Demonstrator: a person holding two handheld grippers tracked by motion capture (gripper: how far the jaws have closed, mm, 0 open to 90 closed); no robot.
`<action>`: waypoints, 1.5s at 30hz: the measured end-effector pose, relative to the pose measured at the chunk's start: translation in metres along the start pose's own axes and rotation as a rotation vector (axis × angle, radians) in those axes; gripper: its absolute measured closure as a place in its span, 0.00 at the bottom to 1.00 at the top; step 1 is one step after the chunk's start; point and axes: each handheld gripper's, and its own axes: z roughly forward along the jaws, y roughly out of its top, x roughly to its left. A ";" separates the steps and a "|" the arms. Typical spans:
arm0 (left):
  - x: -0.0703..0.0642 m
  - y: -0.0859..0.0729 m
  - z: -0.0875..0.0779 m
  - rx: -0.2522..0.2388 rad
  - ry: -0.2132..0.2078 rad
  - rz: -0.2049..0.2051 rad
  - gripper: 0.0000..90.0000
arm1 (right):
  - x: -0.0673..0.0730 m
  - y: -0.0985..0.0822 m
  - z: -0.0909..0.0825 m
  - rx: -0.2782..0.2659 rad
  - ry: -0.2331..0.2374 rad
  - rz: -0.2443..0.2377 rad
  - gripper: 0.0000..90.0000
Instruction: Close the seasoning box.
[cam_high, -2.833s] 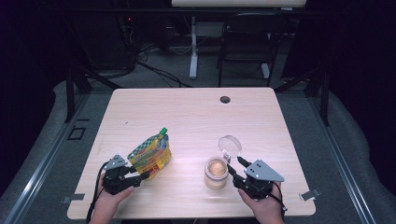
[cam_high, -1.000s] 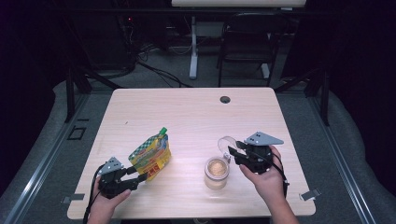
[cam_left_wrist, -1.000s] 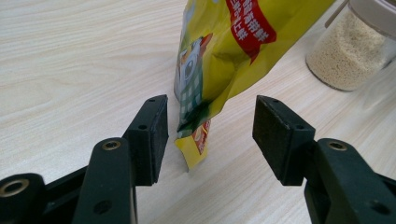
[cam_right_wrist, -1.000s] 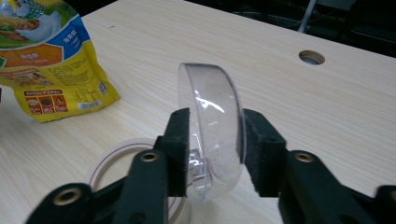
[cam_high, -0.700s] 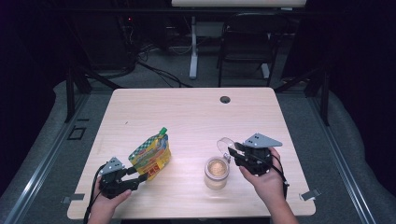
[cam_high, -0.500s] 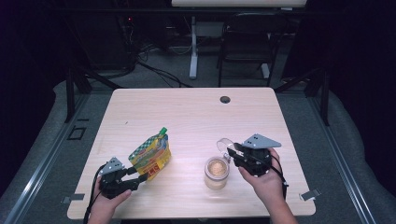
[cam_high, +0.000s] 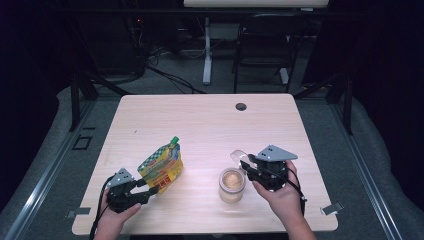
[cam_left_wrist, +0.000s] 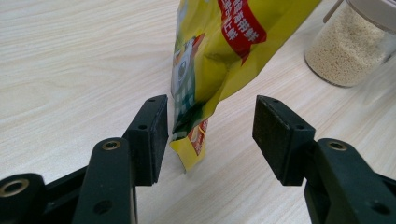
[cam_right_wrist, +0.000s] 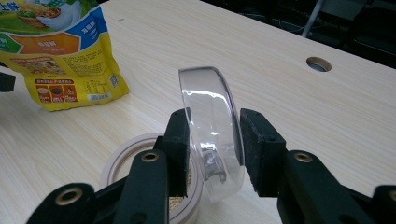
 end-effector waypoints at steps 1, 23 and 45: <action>0.000 0.000 0.000 -0.006 -0.002 -0.006 0.51 | 0.001 0.000 0.000 0.003 0.001 -0.007 0.71; 0.000 -0.002 -0.003 -0.007 -0.001 -0.010 0.51 | 0.024 -0.010 0.006 0.008 0.017 -0.073 0.56; 0.001 -0.003 -0.004 -0.003 0.001 -0.012 0.51 | 0.041 -0.020 0.014 0.022 -0.028 -0.153 0.46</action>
